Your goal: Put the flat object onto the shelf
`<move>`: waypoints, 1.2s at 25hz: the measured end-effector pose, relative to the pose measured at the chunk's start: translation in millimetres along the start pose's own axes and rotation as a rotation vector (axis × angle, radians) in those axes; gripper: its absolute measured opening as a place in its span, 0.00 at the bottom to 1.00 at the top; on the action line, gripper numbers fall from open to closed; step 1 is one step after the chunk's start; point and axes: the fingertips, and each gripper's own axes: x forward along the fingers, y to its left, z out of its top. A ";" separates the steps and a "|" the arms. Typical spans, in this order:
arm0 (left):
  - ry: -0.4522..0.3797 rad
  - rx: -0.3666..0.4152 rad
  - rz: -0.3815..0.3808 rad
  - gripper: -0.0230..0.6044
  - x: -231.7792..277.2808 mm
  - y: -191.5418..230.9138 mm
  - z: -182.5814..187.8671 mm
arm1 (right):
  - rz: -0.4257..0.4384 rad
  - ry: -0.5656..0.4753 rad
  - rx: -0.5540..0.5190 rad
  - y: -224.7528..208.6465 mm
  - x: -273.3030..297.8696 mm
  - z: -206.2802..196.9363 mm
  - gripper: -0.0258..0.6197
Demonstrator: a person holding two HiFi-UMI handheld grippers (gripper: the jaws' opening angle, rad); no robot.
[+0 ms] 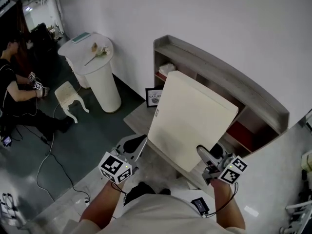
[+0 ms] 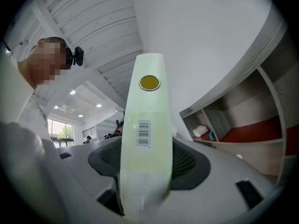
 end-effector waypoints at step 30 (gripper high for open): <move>-0.020 0.047 -0.148 0.06 140.3 188.2 54.2 | -0.052 -0.076 -0.139 -98.8 188.0 115.2 0.48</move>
